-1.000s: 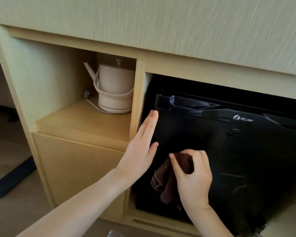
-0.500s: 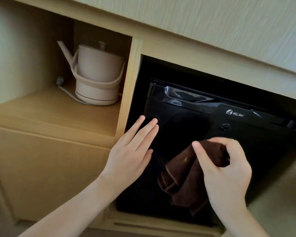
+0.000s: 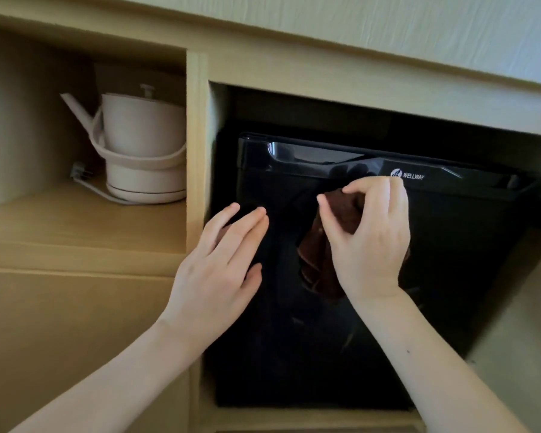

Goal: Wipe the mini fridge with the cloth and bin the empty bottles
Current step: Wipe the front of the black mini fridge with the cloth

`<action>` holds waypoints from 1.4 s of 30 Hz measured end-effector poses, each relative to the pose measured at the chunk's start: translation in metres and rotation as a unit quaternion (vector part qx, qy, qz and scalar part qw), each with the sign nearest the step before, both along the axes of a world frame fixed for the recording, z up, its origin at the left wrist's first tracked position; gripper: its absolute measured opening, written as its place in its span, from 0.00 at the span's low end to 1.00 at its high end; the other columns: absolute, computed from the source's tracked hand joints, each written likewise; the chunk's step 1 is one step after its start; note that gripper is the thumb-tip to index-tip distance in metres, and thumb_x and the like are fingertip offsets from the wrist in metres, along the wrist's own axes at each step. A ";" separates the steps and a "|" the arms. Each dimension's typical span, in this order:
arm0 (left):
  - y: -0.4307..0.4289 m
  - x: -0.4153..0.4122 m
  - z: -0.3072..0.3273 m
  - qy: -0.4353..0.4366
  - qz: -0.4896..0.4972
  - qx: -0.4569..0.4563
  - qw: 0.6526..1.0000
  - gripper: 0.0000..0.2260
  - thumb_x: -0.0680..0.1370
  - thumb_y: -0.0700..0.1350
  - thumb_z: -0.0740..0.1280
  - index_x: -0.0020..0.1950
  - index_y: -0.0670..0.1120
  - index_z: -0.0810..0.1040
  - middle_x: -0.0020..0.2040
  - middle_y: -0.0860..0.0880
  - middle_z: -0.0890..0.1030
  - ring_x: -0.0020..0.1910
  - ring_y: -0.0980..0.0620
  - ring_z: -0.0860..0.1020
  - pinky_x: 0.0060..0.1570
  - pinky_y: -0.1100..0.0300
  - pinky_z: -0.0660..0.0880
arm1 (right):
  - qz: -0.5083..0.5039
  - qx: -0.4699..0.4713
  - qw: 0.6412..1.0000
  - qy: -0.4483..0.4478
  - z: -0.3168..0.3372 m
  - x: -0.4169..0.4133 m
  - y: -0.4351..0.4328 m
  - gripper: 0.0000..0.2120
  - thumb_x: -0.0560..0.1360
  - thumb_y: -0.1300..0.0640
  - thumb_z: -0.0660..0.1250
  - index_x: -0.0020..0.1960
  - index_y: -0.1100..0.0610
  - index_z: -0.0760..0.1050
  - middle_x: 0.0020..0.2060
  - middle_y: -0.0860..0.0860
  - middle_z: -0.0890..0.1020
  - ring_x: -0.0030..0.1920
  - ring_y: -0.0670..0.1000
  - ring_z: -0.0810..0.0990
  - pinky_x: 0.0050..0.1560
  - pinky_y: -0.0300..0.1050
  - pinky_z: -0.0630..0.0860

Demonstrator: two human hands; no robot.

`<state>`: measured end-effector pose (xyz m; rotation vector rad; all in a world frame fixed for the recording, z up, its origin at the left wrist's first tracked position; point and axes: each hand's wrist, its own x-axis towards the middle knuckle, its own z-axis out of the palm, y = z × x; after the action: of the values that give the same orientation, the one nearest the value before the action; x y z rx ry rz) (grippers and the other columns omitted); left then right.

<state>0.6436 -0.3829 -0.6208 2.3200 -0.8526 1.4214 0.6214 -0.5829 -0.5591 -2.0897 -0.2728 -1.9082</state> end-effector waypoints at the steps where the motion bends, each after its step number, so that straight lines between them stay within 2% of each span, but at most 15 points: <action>1: -0.002 -0.001 0.001 0.002 -0.002 -0.007 1.000 0.27 0.77 0.42 0.69 0.75 0.43 0.68 0.73 0.51 0.69 0.76 0.49 0.61 0.73 0.67 0.57 | 0.020 0.017 1.000 0.009 0.001 -0.002 -0.001 0.12 0.75 0.53 0.74 0.49 0.60 0.74 0.45 0.53 0.76 0.46 0.47 0.73 0.48 0.32 0.69; 3: -0.002 -0.002 0.001 -0.003 -0.005 -0.014 1.000 0.26 0.77 0.44 0.68 0.74 0.43 0.69 0.73 0.51 0.70 0.76 0.49 0.62 0.73 0.66 0.58 | 0.054 0.061 0.996 0.021 -0.001 -0.007 -0.002 0.12 0.74 0.55 0.75 0.49 0.59 0.74 0.46 0.51 0.76 0.46 0.47 0.74 0.48 0.33 0.72; 7: -0.001 -0.003 0.001 0.000 0.001 -0.019 1.000 0.26 0.76 0.45 0.67 0.74 0.44 0.69 0.73 0.52 0.70 0.76 0.50 0.62 0.70 0.68 0.58 | 0.074 0.112 0.991 0.004 -0.008 -0.006 0.000 0.11 0.74 0.56 0.76 0.48 0.59 0.76 0.44 0.50 0.76 0.44 0.51 0.76 0.46 0.43 0.76; 11: 0.000 -0.003 0.000 0.005 0.004 -0.015 1.000 0.26 0.77 0.45 0.67 0.75 0.45 0.68 0.74 0.53 0.69 0.76 0.52 0.61 0.66 0.69 0.61 | 0.114 0.161 0.980 0.007 -0.025 -0.002 0.008 0.12 0.74 0.55 0.75 0.49 0.50 0.72 0.45 0.39 0.71 0.45 0.48 0.75 0.50 0.42 0.75; 12: 0.001 -0.003 -0.001 0.003 0.005 -0.013 1.000 0.26 0.78 0.44 0.68 0.75 0.45 0.68 0.74 0.53 0.69 0.76 0.52 0.61 0.67 0.69 0.61 | 0.121 0.158 0.980 0.020 -0.036 -0.001 0.009 0.12 0.74 0.54 0.75 0.49 0.49 0.71 0.45 0.39 0.71 0.45 0.47 0.75 0.50 0.39 0.74; 14: 0.002 -0.002 -0.001 0.000 0.011 -0.003 1.000 0.27 0.77 0.44 0.69 0.75 0.44 0.68 0.74 0.52 0.69 0.76 0.50 0.62 0.68 0.66 0.62 | 0.125 0.119 0.984 0.047 -0.063 -0.002 0.009 0.11 0.74 0.54 0.75 0.48 0.52 0.73 0.44 0.43 0.73 0.44 0.47 0.75 0.47 0.33 0.71; 18: 0.003 0.000 0.003 -0.018 0.022 0.071 0.997 0.29 0.78 0.46 0.66 0.77 0.42 0.63 0.77 0.49 0.65 0.78 0.48 0.59 0.76 0.58 0.56 | 0.132 0.033 0.986 0.100 -0.105 -0.007 0.004 0.10 0.74 0.54 0.74 0.47 0.56 0.75 0.44 0.47 0.74 0.44 0.47 0.74 0.44 0.34 0.71; 21: 0.005 0.003 0.006 -0.030 0.021 0.115 0.993 0.30 0.78 0.46 0.67 0.78 0.42 0.61 0.79 0.47 0.61 0.79 0.48 0.56 0.77 0.51 0.56 | 0.131 0.044 0.985 0.099 -0.095 -0.009 -0.001 0.09 0.74 0.55 0.75 0.44 0.57 0.76 0.43 0.47 0.74 0.43 0.47 0.74 0.44 0.35 0.71; 26: 0.008 0.006 0.007 -0.029 0.026 0.135 0.990 0.34 0.77 0.47 0.69 0.79 0.42 0.59 0.80 0.47 0.59 0.80 0.48 0.54 0.77 0.52 0.55 | 0.140 0.084 0.986 0.042 -0.047 -0.003 -0.007 0.11 0.74 0.57 0.76 0.46 0.54 0.73 0.45 0.42 0.71 0.44 0.46 0.74 0.48 0.33 0.70; 29: 0.008 0.008 0.006 -0.037 0.030 0.141 0.989 0.32 0.78 0.48 0.66 0.79 0.42 0.58 0.80 0.46 0.58 0.80 0.48 0.53 0.77 0.52 0.54 | 0.135 0.094 0.986 0.040 -0.054 0.002 0.006 0.11 0.74 0.57 0.75 0.47 0.53 0.72 0.45 0.41 0.70 0.44 0.47 0.73 0.46 0.34 0.70; 32: 0.007 0.010 0.006 -0.042 0.026 0.144 0.988 0.31 0.78 0.48 0.65 0.79 0.43 0.58 0.80 0.46 0.57 0.80 0.47 0.53 0.77 0.51 0.55 | 0.140 0.030 0.987 0.067 -0.089 0.001 0.012 0.09 0.75 0.57 0.74 0.47 0.55 0.73 0.45 0.43 0.70 0.43 0.47 0.72 0.45 0.35 0.70; 36: 0.006 0.009 0.007 -0.042 0.028 0.152 0.987 0.32 0.78 0.48 0.66 0.79 0.44 0.58 0.81 0.45 0.55 0.80 0.46 0.52 0.77 0.50 0.55 | 0.133 -0.061 0.982 0.116 -0.127 -0.006 0.004 0.09 0.75 0.57 0.73 0.44 0.60 0.76 0.43 0.51 0.76 0.43 0.52 0.78 0.42 0.46 0.78; 39: 0.005 0.007 0.006 -0.034 0.034 0.156 0.987 0.34 0.77 0.49 0.68 0.80 0.44 0.57 0.81 0.45 0.55 0.80 0.46 0.51 0.77 0.50 0.54 | 0.130 -0.038 0.982 0.130 -0.114 -0.011 -0.002 0.10 0.74 0.57 0.76 0.43 0.61 0.78 0.41 0.52 0.77 0.42 0.50 0.77 0.42 0.44 0.77; 42: 0.005 0.007 0.007 -0.030 0.034 0.157 0.986 0.35 0.76 0.50 0.69 0.80 0.44 0.57 0.81 0.45 0.54 0.80 0.46 0.51 0.77 0.51 0.53 | 0.118 0.020 0.991 0.067 -0.075 -0.010 -0.015 0.10 0.73 0.59 0.77 0.43 0.62 0.77 0.41 0.52 0.75 0.42 0.50 0.75 0.45 0.39 0.73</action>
<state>0.6503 -0.3776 -0.6141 2.5672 -1.0949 1.4843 0.6110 -0.5975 -0.6337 -2.0466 -0.4268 -1.6191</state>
